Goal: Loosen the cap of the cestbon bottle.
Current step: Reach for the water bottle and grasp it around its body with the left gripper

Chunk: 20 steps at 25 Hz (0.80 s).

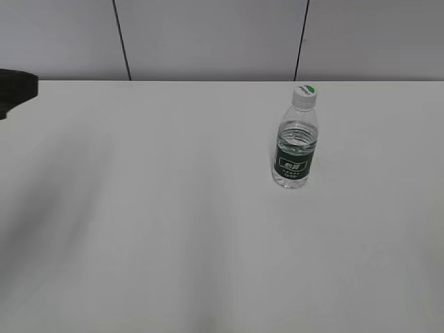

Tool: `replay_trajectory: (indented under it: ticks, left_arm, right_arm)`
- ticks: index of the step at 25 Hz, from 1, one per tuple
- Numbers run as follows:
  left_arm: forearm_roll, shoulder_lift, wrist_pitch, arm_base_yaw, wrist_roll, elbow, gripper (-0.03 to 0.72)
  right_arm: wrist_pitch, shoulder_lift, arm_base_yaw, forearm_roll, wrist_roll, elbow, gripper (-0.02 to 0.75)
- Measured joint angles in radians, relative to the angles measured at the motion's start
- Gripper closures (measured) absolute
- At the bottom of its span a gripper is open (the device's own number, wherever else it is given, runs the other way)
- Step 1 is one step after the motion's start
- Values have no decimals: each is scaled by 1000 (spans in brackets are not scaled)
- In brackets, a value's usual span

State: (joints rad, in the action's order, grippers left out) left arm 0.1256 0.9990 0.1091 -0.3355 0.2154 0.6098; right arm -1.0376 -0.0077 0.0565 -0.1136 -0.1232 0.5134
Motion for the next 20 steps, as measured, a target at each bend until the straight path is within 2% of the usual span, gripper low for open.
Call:
replay_trajectory:
  ticks: [6,15,18,20]
  left_arm:
    - [-21,136,-171,-60,6,0,201]
    - [-112,359,-451,-78,3,0,201]
    - [-212,431,-543,-78,-84,0,201]
    - [-314,473,-617,-78,-193,0,201]
  right_arm:
    - [0,0,0,0,0,0,308]
    - [1,0,0,0,0,0,308]
    - [1,0,0,0,0,0,308]
    - [1,0,0,0,0,0,308]
